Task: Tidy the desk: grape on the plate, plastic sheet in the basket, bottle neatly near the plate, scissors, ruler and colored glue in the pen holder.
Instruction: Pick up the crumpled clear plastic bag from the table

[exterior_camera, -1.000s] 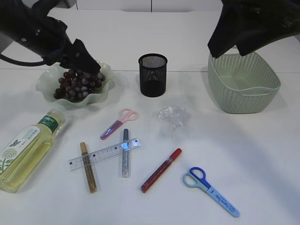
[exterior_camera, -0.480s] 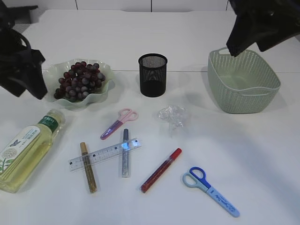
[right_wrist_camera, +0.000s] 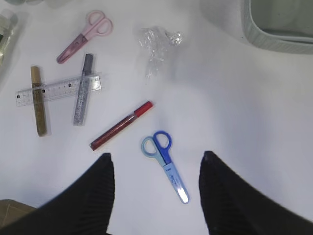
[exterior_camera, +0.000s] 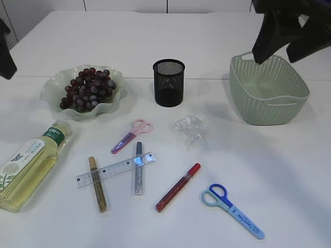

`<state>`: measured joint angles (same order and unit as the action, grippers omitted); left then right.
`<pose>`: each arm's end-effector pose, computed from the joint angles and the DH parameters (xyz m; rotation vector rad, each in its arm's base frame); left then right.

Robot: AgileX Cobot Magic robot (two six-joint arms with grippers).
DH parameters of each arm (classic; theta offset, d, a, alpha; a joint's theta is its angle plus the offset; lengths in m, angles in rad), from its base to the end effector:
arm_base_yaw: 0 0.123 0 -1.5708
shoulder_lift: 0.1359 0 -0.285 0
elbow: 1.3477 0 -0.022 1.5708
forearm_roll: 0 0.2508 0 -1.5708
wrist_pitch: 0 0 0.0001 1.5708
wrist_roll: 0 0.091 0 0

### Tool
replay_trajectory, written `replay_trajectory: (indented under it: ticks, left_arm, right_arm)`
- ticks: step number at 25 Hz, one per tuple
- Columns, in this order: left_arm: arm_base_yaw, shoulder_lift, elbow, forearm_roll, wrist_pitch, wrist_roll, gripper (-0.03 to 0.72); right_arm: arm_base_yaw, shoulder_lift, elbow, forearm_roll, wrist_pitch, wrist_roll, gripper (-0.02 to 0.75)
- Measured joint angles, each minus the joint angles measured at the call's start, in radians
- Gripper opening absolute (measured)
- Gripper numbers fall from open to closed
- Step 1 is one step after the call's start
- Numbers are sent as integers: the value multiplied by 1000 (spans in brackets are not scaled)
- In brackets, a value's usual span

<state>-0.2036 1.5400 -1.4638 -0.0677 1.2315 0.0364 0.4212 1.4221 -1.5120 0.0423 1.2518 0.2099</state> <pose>0.3040 -0.0687 0.3459 0.3190 2.7768 -0.1358 0.2564 0.1189 0.3938 -0.2775 2.6564 0.2652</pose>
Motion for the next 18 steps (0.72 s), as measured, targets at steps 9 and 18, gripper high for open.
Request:
replay_trajectory:
  ticks: [9, 18]
  left_arm:
    - [0, -251, 0, -2, 16, -29, 425]
    - [0, -451, 0, -23, 30, -73, 425]
  right_arm:
    - [0, 0, 85, -54, 0, 4, 439]
    - [0, 3, 329, -93, -182, 113, 439]
